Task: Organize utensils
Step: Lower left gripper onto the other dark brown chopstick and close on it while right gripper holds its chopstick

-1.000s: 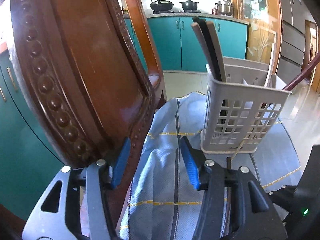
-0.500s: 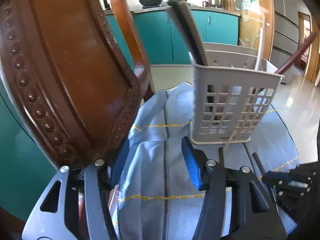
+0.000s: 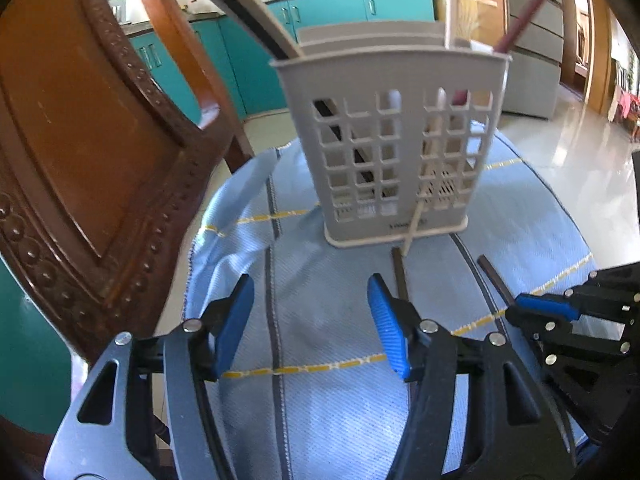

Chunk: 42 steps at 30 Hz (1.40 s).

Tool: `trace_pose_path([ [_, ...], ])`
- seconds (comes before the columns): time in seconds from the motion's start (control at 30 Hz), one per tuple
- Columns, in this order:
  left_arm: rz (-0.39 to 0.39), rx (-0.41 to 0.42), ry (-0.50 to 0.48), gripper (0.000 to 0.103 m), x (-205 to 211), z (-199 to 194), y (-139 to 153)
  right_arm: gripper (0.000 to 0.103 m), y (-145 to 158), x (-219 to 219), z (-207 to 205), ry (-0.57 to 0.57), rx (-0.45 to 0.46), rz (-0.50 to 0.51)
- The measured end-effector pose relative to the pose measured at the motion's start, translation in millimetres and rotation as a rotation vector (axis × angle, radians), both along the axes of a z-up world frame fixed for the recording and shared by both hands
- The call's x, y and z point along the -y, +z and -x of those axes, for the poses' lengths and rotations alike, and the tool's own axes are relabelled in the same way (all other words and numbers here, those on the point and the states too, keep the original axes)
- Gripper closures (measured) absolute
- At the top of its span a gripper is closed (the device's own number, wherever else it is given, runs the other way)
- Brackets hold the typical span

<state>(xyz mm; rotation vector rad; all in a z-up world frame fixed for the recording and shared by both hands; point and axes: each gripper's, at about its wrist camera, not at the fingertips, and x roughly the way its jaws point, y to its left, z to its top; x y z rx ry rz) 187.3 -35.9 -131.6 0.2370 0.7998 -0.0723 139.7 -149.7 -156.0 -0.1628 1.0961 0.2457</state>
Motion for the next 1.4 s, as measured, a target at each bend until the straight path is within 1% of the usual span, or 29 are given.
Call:
trace_pose_path([
  [0.07,0.005,-0.012,-0.005,0.043,1.1,2.0,-2.2,0.095,1.7,3.6,0.6,0.001,0.004,0.009],
  [0.2,0.039,-0.052,-0.024,0.042,1.6,1.3,-6.3,0.095,5.3,9.1,2.5,-0.008,0.066,0.13],
  [0.23,0.05,-0.063,-0.027,0.042,1.7,1.0,-7.5,0.095,5.0,11.3,1.9,-0.01,0.067,0.131],
  [0.37,0.098,-0.109,-0.036,0.042,1.2,-1.8,-13.3,0.095,3.5,18.0,-1.0,-0.039,0.042,0.084],
  [0.5,0.153,-0.148,-0.038,0.042,0.0,-5.3,-18.7,0.093,8.6,43.8,-9.1,-0.139,-0.004,-0.07],
  [0.63,0.177,-0.171,-0.038,0.042,1.3,-10.0,-23.8,0.087,11.7,57.0,-14.2,-0.193,-0.014,-0.146],
  [0.7,0.177,-0.182,-0.038,0.042,4.3,-13.1,-27.4,0.084,11.9,55.8,-15.1,-0.194,-0.018,-0.149],
  [0.83,0.161,-0.191,-0.037,0.042,11.4,-24.1,-37.9,0.082,10.4,46.2,-14.9,-0.181,-0.02,-0.122],
  [0.87,0.154,-0.193,-0.039,0.042,14.4,-25.7,-39.6,0.08,9.1,43.9,-14.8,-0.18,-0.021,-0.116],
  [0.9,0.145,-0.192,-0.042,0.044,16.2,-27.0,-41.3,0.078,8.6,42.6,-14.7,-0.177,-0.019,-0.106],
  [0.93,0.135,-0.192,-0.046,0.049,19.0,-26.2,-41.4,0.078,7.4,41.5,-15.1,-0.176,-0.019,-0.104],
  [0.97,0.124,-0.195,-0.049,0.05,22.2,-27.0,-42.9,0.077,6.0,40.2,-14.2,-0.175,-0.02,-0.103],
  [1.07,0.114,-0.209,-0.06,0.052,27.6,-31.1,-48.0,0.077,3.5,38.9,-15.0,-0.173,-0.024,-0.099],
  [1.4,0.104,-0.201,-0.06,0.052,41.5,-37.7,-51.3,0.073,1.3,36.5,-16.4,-0.166,-0.007,-0.083],
])
